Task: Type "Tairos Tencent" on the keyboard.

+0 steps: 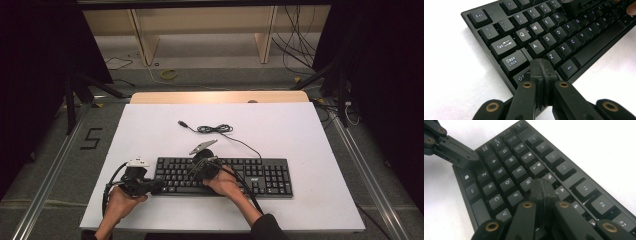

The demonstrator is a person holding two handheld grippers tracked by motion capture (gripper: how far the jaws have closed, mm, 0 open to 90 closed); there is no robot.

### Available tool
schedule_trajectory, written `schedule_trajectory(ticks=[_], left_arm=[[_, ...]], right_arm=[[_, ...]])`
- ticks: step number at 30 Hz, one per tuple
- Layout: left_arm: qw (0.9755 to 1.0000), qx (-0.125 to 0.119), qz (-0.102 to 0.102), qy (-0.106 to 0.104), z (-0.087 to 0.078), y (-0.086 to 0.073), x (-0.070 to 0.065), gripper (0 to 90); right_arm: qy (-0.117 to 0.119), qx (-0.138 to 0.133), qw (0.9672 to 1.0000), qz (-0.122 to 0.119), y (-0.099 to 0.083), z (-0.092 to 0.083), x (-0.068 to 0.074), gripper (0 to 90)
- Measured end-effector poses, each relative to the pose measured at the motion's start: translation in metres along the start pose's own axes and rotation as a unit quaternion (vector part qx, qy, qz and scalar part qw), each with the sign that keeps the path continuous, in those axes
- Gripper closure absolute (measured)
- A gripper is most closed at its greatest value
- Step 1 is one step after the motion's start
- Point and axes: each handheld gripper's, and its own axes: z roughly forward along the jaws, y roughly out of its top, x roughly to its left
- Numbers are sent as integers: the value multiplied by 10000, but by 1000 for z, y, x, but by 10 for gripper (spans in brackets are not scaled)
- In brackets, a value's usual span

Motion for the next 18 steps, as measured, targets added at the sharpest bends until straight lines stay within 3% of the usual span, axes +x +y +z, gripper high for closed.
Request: schedule_trajectory(ticks=[2,8,12,18], left_arm=[[10000,-16,-18,-9,0,0,0,893],[10000,-23,-38,26,0,-1,-1,892],[10000,-80,-33,-24,-2,0,-1,890],[9996,-292,-41,-9,-5,5,-3,888]], right_arm=[[-62,7,9999,-97,0,0,1,900],[4,4,10000,67,0,-2,1,900],[70,-231,9996,128,1,-11,-1,898],[80,-333,9992,194,0,-20,-4,869]])
